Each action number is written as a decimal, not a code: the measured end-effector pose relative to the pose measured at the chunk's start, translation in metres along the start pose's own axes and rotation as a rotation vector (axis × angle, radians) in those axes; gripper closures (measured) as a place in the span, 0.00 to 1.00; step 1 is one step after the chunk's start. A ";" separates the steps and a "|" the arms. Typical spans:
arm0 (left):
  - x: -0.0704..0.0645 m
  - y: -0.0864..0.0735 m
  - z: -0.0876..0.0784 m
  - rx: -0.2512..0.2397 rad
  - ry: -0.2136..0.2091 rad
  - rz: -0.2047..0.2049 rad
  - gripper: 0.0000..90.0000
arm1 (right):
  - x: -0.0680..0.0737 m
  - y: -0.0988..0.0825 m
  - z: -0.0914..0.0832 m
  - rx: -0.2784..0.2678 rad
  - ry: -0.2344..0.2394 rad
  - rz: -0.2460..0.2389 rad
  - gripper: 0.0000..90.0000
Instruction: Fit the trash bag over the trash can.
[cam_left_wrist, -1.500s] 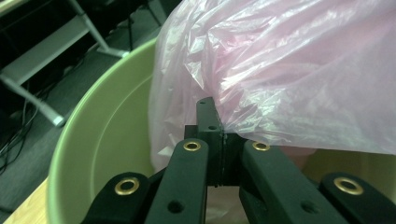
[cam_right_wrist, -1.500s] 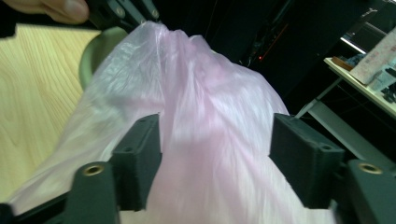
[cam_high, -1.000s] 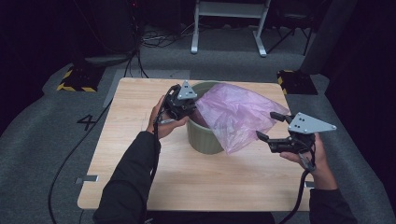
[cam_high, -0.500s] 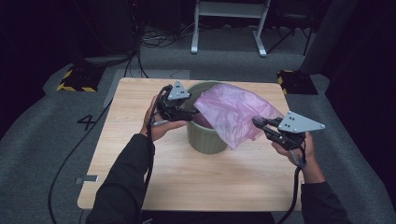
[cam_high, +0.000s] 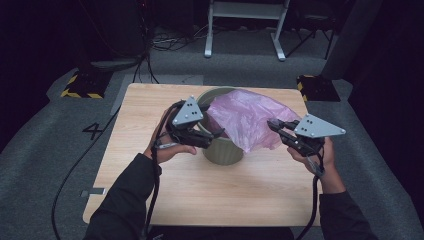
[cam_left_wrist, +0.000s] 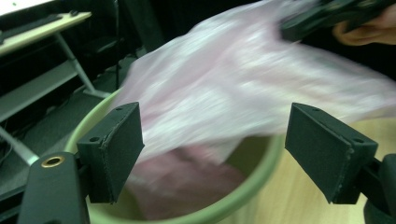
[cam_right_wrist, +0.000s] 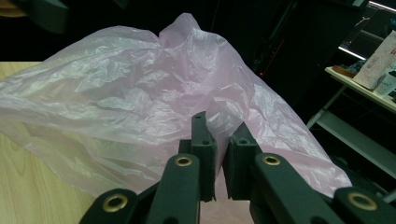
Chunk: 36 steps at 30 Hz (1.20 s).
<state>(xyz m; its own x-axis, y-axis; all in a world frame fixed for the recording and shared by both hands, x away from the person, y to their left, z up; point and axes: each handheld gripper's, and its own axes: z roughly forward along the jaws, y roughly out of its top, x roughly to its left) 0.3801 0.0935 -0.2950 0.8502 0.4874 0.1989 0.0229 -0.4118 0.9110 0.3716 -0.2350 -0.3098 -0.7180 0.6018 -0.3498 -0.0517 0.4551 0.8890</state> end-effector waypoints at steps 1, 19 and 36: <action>-0.008 0.005 0.000 -0.011 -0.018 0.012 0.20 | 0.000 0.001 0.001 0.001 0.004 -0.002 0.94; -0.040 0.013 0.033 0.097 -0.006 0.035 0.38 | 0.013 0.008 0.009 0.010 0.045 -0.035 0.91; -0.035 -0.003 0.027 0.154 0.004 0.138 1.00 | 0.030 0.006 0.008 -0.011 0.131 -0.061 0.51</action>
<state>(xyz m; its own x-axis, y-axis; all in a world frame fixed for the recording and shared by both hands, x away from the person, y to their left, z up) 0.3648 0.0570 -0.3143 0.8485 0.4215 0.3199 -0.0132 -0.5876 0.8091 0.3554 -0.2097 -0.3175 -0.7976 0.4824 -0.3622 -0.1047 0.4806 0.8707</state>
